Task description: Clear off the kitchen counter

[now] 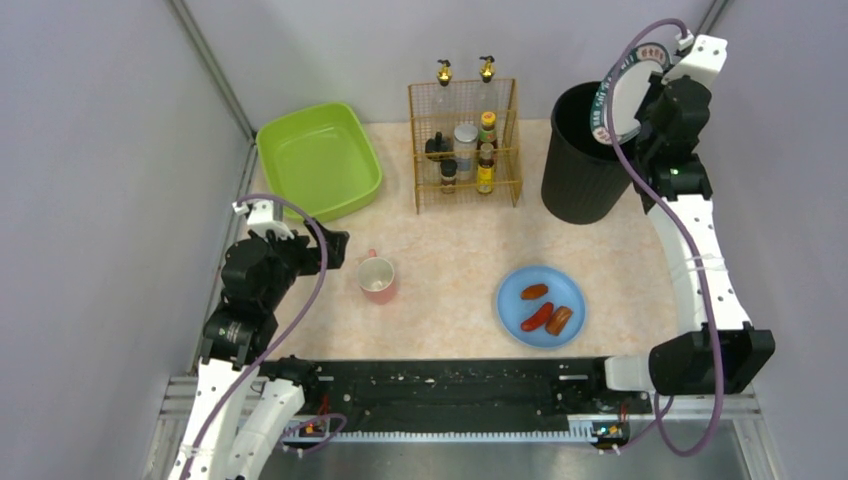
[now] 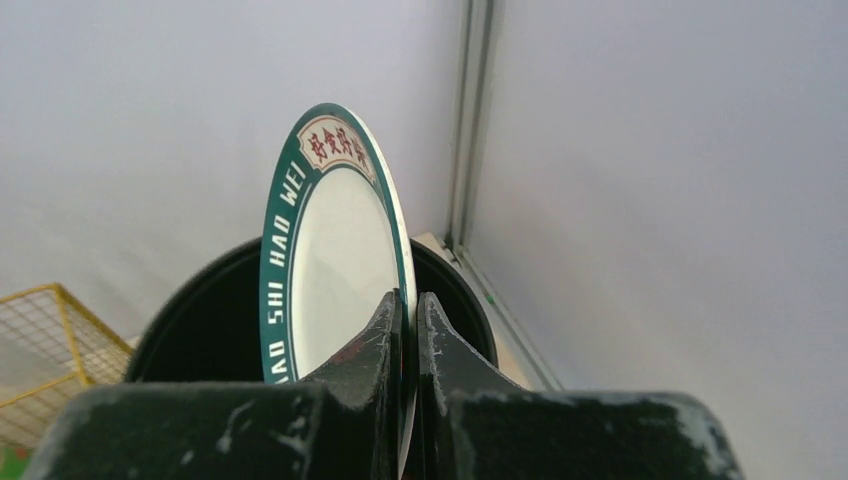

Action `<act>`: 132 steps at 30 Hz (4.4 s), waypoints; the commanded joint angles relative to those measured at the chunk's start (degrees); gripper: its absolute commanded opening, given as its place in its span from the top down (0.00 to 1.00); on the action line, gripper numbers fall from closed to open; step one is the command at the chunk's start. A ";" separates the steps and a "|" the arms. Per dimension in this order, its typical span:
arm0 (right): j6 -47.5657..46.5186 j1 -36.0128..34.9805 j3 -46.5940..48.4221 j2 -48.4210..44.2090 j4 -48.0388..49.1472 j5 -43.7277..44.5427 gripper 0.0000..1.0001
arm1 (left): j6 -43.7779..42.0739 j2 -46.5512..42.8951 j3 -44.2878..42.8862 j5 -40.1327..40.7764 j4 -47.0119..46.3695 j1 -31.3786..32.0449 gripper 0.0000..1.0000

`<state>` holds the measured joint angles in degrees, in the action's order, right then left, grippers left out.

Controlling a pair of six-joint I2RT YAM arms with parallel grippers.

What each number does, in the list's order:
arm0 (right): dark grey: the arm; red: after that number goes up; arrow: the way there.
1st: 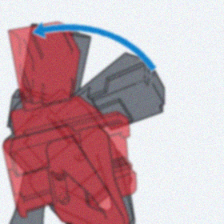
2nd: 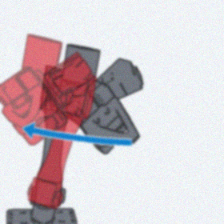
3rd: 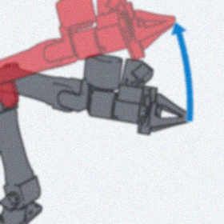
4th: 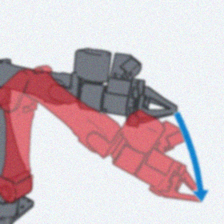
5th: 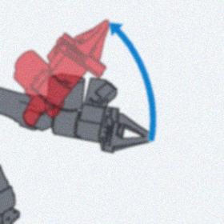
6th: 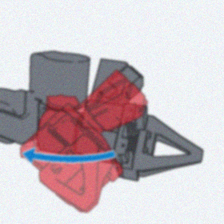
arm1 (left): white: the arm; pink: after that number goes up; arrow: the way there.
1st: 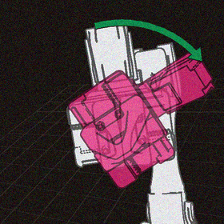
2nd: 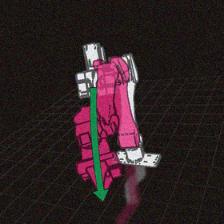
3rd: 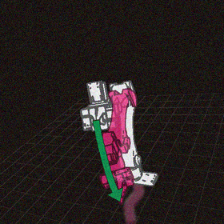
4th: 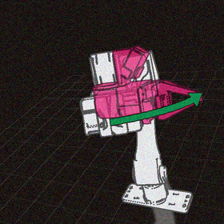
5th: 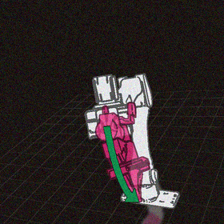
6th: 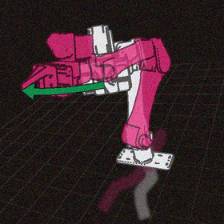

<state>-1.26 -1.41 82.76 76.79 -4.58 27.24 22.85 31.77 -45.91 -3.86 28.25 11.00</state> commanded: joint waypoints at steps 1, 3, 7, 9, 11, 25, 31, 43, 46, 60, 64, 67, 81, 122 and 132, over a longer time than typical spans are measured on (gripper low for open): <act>4.93 -1.25 7.87 -5.07 1.61 -6.77 1.00 | 0.00 0.62 -1.04 -2.77 -1.80 0.33 0.01; 7.13 -1.47 9.56 -5.59 -0.64 -10.56 1.00 | 0.39 1.05 -0.93 -3.83 -2.28 0.33 0.01; 10.92 -2.50 12.60 -6.37 -4.21 -17.71 1.00 | 3.01 2.78 -1.33 -7.27 -3.71 0.33 0.01; 12.23 -3.27 13.64 -6.76 -6.19 -20.85 1.00 | 4.49 3.98 -2.51 -9.34 -3.93 0.33 0.02; 14.24 -3.78 13.41 -7.49 -7.27 -24.06 1.00 | 6.52 4.82 -3.85 -11.19 -4.49 0.33 0.03; 24.33 -21.24 -3.62 -10.83 -2.52 -36.29 1.00 | 26.49 9.97 -2.59 -25.96 -19.88 0.33 0.03; 28.17 -27.52 -9.18 -9.45 3.02 -37.74 1.00 | 31.18 10.92 -0.20 -26.05 -24.67 0.33 0.04; 33.78 -31.34 -12.11 -7.44 10.93 -43.26 1.00 | 33.12 12.77 2.32 -25.35 -26.75 0.29 0.08; 34.96 -32.31 -12.11 -6.59 12.09 -44.40 1.00 | 33.13 13.17 2.63 -25.11 -26.98 0.25 0.09; 36.47 -34.20 -12.30 -4.01 13.41 -45.44 1.00 | 33.02 14.58 2.93 -26.07 -29.95 0.25 0.49; 36.66 -34.24 -12.74 -3.44 13.95 -45.67 1.00 | 33.13 15.10 2.89 -26.46 -30.23 0.25 0.67; 36.66 -34.21 -13.19 -2.62 14.16 -45.70 1.00 | 33.09 15.68 2.72 -26.51 -30.40 0.22 0.81; 34.56 -32.05 -12.87 4.36 12.05 -45.31 0.61 | 32.23 18.98 0.34 -25.64 -29.63 -5.27 1.00; 27.84 -29.34 -35.56 -18.43 2.47 -38.30 0.36 | 45.00 73.73 -32.19 11.36 -38.95 -21.19 1.00; 27.13 -29.77 -38.44 -16.91 4.14 -38.72 0.36 | 49.03 88.61 -45.84 9.33 -34.40 -21.35 1.00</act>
<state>26.92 -30.39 45.30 59.44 -2.70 -10.76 68.18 117.69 -87.00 6.42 -4.32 -10.09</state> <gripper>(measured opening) 0.643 0.079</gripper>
